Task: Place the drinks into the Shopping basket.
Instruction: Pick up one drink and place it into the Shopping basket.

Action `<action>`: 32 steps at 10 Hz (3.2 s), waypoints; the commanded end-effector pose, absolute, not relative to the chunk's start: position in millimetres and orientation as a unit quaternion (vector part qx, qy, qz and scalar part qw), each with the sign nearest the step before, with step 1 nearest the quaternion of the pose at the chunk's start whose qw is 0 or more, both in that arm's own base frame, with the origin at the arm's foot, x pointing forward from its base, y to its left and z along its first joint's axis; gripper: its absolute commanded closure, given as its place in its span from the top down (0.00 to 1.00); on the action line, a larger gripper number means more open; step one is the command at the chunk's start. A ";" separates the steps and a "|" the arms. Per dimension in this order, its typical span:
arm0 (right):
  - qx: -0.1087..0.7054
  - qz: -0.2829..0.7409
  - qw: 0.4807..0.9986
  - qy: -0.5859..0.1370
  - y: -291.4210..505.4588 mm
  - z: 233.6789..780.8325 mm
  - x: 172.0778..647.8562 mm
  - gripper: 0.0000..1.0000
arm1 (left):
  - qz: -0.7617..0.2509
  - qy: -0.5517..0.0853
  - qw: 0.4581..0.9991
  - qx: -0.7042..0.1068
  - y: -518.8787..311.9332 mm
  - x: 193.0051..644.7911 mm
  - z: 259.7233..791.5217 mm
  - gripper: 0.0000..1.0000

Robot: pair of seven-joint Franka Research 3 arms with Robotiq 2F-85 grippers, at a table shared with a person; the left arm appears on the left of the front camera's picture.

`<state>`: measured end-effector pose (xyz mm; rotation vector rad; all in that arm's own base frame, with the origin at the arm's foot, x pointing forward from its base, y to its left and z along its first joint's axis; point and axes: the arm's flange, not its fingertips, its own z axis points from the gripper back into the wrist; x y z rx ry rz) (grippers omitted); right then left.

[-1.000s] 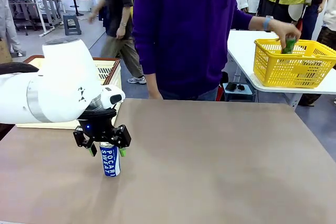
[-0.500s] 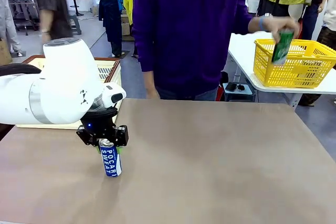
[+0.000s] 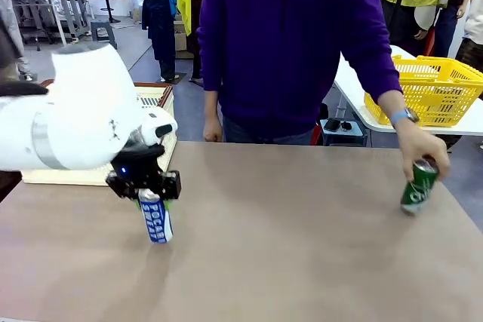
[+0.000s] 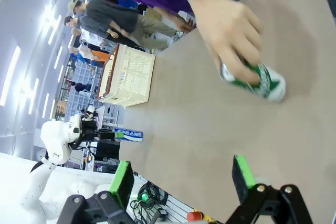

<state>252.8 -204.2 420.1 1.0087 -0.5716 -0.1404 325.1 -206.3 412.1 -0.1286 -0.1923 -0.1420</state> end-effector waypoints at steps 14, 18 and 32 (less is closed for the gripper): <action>0.404 -0.125 0.797 -0.432 -350.1 490.8 137.2 1.00 | 0.079 -0.310 0.943 -0.093 -40.8 365.6 641.7 0.00; 0.438 -0.039 0.815 -0.378 -312.2 500.9 165.4 1.00 | 0.131 -0.318 0.934 -0.098 -31.7 497.9 628.5 0.00; 0.463 -0.015 0.816 -0.345 -266.6 485.9 196.2 1.00 | 0.151 -0.152 0.976 -0.031 -43.9 596.3 435.8 0.12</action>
